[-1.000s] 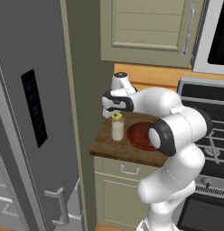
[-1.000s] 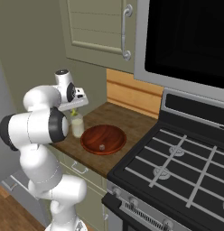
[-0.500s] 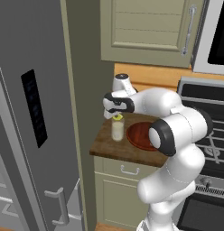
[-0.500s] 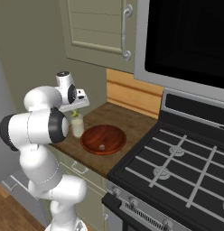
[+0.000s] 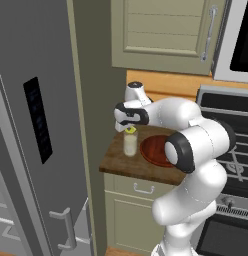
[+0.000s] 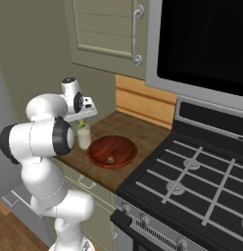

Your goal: Grab a lemon wedge from the fridge and one ice cube from the ice bowl, and put them in the glass of lemonade.

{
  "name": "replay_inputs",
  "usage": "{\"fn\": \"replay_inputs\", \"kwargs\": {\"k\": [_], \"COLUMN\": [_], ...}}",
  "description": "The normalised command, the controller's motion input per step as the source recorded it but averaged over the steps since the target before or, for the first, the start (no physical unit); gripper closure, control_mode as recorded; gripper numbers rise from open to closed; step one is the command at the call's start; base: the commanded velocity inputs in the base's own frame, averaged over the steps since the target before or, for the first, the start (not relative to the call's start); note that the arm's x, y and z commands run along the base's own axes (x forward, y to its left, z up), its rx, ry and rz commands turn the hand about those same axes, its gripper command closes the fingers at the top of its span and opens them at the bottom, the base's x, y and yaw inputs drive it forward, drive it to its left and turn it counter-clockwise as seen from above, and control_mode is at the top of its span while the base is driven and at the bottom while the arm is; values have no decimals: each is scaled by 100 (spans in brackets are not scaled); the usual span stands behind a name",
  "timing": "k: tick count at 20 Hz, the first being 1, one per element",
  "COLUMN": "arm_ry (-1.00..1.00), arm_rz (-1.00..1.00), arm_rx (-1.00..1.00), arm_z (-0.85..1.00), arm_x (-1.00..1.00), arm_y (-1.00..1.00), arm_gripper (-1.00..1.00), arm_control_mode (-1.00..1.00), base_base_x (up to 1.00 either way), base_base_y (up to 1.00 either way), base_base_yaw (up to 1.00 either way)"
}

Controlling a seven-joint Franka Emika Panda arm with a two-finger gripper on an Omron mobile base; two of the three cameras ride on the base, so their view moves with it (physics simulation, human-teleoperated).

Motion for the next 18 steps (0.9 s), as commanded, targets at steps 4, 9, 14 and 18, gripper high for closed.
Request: {"fn": "replay_inputs", "kwargs": {"k": [4,9,14,18], "arm_ry": [0,0,0,0], "arm_rz": [0,0,0,0], "arm_rx": [0,0,0,0], "arm_z": [0,0,0,0], "arm_x": [0,0,0,-5], "arm_y": [0,0,0,0], "arm_gripper": [-100,-100,-100,-100], "arm_control_mode": [-100,-100,-100,-100], "base_base_x": [0,0,0,0], "base_base_y": [0,0,0,0], "base_base_yaw": [0,0,0,0]}}
